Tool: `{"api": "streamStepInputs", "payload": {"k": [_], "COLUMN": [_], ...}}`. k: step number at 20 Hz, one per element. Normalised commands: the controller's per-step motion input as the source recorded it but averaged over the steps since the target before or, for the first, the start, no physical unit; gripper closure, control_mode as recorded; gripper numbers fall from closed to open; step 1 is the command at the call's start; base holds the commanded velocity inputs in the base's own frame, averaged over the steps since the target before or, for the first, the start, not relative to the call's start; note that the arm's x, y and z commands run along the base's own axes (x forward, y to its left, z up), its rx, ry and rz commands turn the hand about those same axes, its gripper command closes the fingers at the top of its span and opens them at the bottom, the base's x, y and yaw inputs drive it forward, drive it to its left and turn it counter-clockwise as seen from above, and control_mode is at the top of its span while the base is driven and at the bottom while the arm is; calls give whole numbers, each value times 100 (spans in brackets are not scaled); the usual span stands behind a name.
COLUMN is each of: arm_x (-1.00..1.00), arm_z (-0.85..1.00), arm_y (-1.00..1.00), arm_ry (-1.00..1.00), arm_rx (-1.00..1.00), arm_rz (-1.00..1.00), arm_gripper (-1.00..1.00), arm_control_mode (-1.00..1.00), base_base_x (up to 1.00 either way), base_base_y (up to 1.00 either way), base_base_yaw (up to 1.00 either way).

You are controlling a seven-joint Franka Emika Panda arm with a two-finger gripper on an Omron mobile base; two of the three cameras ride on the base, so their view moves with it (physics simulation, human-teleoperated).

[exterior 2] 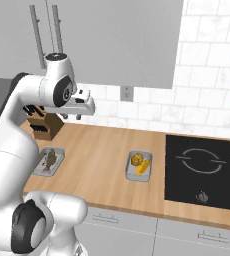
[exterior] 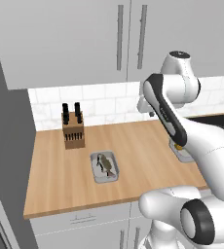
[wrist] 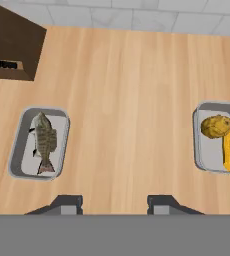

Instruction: Take the meat container that has the fish and place it on the second highest rack of the freezer. Then take the vegetable container that has the squash and corn and place it on the highest rack of the freezer.

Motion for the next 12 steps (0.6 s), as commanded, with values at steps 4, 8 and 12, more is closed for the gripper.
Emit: {"api": "streamStepInputs", "payload": {"k": [4,8,12], "arm_x": [0,-1,-30], "arm_z": [-6,-20,-27], "arm_y": [0,-8,2], "arm_ry": [0,2,1], "arm_rx": [0,0,0], "arm_rz": [-8,-19,3], "arm_gripper": [-100,-100,-100], "arm_control_mode": [-100,-100,-100], "base_base_x": [0,0,0], "base_base_y": [0,0,0], "base_base_yaw": [0,0,0]}}
